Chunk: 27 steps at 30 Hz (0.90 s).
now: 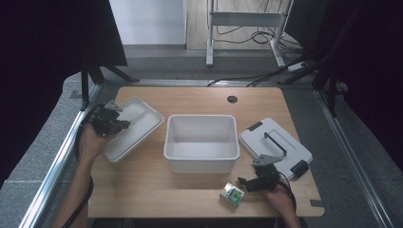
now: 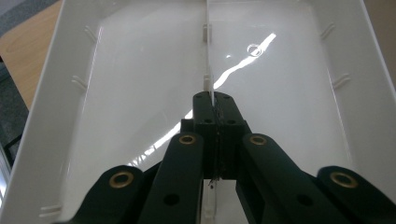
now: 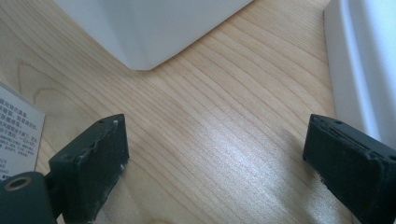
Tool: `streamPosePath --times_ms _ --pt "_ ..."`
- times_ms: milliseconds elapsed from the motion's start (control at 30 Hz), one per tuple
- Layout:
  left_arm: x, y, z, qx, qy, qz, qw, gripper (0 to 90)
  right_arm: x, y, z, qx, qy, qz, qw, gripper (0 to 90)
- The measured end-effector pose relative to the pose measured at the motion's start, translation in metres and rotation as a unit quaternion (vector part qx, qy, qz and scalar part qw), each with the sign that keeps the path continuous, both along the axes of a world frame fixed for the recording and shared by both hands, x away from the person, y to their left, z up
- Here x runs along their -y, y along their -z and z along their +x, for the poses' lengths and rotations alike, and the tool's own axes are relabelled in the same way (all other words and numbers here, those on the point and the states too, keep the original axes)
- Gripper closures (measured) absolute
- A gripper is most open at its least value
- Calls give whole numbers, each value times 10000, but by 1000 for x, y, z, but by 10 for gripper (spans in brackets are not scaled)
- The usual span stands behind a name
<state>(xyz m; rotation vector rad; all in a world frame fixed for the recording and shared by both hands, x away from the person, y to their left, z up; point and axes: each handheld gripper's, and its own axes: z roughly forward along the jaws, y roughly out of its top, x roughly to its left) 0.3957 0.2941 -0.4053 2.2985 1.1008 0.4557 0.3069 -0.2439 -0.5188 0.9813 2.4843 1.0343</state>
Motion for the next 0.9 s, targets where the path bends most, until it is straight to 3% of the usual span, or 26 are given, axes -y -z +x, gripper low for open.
streamPosePath --times_ms 467,900 --pt "5 56 -10 -152 12 -97 9998 893 0 0 0 0 6 7 10000 65" --pt "4 90 -18 -209 -45 -242 9995 892 0 0 0 -4 10 6 10000 65"
